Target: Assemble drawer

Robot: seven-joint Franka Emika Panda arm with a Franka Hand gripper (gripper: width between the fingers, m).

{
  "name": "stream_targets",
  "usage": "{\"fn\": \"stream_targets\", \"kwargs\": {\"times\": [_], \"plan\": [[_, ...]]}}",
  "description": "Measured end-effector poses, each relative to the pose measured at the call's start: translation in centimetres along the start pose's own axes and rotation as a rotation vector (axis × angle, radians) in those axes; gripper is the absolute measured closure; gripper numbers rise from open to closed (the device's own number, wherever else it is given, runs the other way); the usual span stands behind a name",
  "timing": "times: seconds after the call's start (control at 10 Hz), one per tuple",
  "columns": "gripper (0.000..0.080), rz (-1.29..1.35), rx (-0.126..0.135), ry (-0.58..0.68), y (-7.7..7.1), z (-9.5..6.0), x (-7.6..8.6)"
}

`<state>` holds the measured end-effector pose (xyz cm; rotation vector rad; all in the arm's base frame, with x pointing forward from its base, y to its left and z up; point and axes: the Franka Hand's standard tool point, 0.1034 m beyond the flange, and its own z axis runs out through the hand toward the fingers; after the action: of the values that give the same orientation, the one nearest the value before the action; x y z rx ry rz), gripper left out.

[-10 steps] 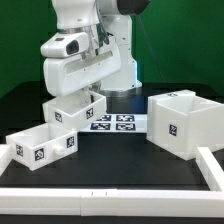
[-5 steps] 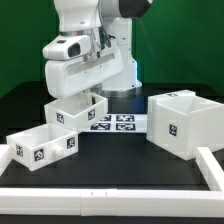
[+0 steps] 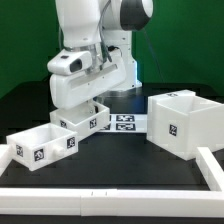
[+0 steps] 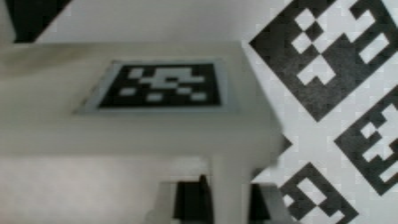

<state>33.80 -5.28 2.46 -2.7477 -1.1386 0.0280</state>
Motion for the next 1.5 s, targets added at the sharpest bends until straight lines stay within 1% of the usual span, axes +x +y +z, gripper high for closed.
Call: {"fn": "stream_targets", "kwargs": {"times": [0.1, 0.3, 0.4, 0.6, 0.7, 0.8, 0.9, 1.0, 1.1, 1.2, 1.3, 1.4, 1.5], "plan": [[0.0765, 0.001, 0.005, 0.002, 0.1, 0.4, 0.1], [0.0765, -0.014, -0.015, 0.018, 1.0, 0.9, 0.5], [0.0765, -0.018, -0.021, 0.024, 1.6, 0.8, 0.6], [0.0765, -0.016, -0.023, 0.025, 1.6, 0.8, 0.6], [0.0584, -0.016, -0.022, 0.025, 1.6, 0.8, 0.6], [0.045, -0.014, -0.022, 0.025, 1.6, 0.8, 0.6], [0.045, 0.038, -0.026, 0.022, 1.5, 0.2, 1.0], [0.026, 0.065, -0.048, 0.023, 1.3, -0.9, 1.5], [0.0184, 0.069, -0.065, 0.019, 1.0, -2.2, 1.6], [0.0184, 0.104, -0.051, 0.007, 0.8, -3.5, 1.9], [0.0157, 0.133, -0.052, -0.004, 0.9, -5.9, 3.1], [0.0152, 0.142, -0.082, 0.005, 0.6, -7.5, 4.7], [0.0152, 0.187, -0.085, -0.007, -0.2, -8.6, 6.2]]}}
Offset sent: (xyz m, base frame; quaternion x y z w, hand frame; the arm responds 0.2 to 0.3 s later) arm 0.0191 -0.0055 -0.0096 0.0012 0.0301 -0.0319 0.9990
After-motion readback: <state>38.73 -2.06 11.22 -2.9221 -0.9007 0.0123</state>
